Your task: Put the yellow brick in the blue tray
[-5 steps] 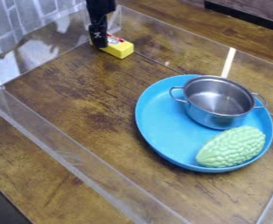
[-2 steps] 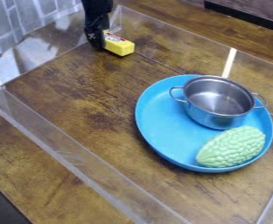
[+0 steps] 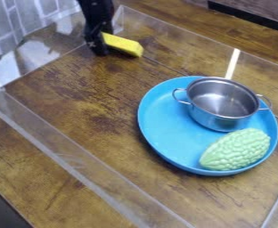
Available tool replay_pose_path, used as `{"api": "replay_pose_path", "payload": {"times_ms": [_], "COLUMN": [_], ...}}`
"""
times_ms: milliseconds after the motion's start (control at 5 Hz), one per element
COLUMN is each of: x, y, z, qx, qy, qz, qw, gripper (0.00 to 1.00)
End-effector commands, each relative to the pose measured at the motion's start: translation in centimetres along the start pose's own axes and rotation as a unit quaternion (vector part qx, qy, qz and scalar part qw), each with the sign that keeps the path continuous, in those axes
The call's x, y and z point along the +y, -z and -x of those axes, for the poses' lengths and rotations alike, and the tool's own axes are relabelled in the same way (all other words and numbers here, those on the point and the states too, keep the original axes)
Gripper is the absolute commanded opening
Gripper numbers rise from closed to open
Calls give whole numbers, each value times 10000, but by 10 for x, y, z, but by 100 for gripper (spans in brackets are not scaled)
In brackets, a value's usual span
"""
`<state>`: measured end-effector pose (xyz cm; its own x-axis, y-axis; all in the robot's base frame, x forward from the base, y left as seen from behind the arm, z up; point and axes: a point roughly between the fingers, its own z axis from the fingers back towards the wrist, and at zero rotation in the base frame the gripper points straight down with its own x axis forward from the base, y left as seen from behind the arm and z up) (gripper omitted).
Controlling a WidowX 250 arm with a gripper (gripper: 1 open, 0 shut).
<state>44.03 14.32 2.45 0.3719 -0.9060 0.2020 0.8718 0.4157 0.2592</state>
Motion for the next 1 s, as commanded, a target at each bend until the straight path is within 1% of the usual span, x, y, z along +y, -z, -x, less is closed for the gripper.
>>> {"api": "replay_pose_path", "payload": {"times_ms": [0, 200, 400, 600, 800], "x": [-1, 0, 2, 3, 2], "y": [4, 6, -3, -1, 1], "z": [-3, -4, -5, -2, 1], "qx": [15, 4, -33, -44, -49], "qy": [189, 286, 354, 425, 490], "qz": [14, 18, 24, 56, 89], "qw": [9998, 9996, 9994, 9991, 9987], "gripper": [0, 0, 0, 100, 100]}}
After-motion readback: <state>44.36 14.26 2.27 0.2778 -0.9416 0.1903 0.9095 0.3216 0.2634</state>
